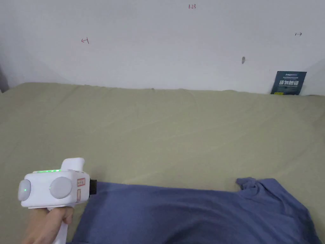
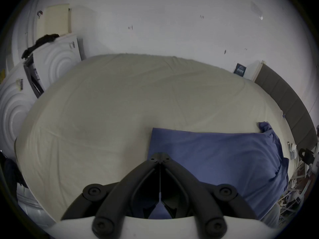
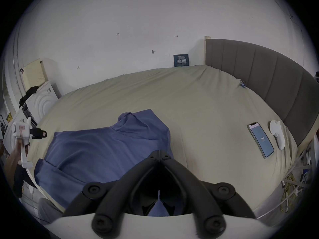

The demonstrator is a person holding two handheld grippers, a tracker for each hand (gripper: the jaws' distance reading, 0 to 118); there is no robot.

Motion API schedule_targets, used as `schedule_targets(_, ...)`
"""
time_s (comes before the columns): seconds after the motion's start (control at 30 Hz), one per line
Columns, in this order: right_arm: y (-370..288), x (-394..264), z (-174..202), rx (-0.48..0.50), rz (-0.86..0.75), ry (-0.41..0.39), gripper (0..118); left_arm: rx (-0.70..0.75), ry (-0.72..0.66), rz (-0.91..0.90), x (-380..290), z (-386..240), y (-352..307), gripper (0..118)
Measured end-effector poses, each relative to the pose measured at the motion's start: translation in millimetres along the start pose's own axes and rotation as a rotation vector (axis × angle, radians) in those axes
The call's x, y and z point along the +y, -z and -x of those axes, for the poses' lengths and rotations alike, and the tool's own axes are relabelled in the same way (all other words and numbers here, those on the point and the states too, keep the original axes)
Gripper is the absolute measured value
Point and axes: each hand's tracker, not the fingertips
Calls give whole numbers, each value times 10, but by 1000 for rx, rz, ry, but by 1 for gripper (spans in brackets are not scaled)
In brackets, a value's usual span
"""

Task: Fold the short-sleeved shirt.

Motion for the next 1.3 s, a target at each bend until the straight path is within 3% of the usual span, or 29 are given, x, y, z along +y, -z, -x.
schedule_targets(0.03, 44, 9, -1, 0, 7, -2, 1, 16, -8, 5, 46, -23, 100, 29)
schedule_targets(0.07, 90, 9, -11, -2, 10, -3, 1, 20, -5, 13, 84, -40, 185, 62)
schedule_targets(0.1, 135, 13, -14, -8, 17, -4, 1, 12, 3, 43, 121, -54, 289, 107)
schedule_targets(0.13, 170, 17, -20, -4, 22, -5, 1, 27, 21, 92, 145, -71, 398, 118)
schedule_targets(0.3, 287, -1, -29, -9, 42, -9, 1, 76, 74, 114, 149, -175, 783, 114)
schedule_targets(0.5, 284, -55, -71, -11, 61, -11, 1, 82, 88, 146, 59, -212, 863, 100)
schedule_targets(0.57, 262, -57, -89, -11, 63, -18, 1, 76, 114, 127, 78, -188, 727, 75)
schedule_targets(0.6, 254, -55, -97, -12, 62, -20, 1, 54, 139, 106, 68, -183, 691, 34)
schedule_targets(0.63, 247, -64, -99, -14, 61, -18, 1, 5, 124, 113, 35, -171, 691, 0)
schedule_targets(0.87, 302, -16, -61, -18, 63, -28, 1, 43, 134, 95, 89, -184, 503, 0)
schedule_targets(1.07, 771, 207, -78, -29, 83, -68, 1, 40, 123, 92, 56, -231, 528, 0)
schedule_targets(1.1, 908, 273, -81, -36, 103, -87, 17, 39, 122, 91, 59, -234, 530, 0)
schedule_targets(1.17, 1191, 410, -83, -36, 147, -100, 92, 37, 114, 92, 59, -234, 525, 0)
schedule_targets(1.2, 1322, 457, -101, -18, 194, -99, 118, 36, 115, 96, 57, -256, 506, 0)
schedule_targets(1.3, 1708, 568, -154, -13, 274, -109, 118, 31, 112, 100, 44, -287, 473, 0)
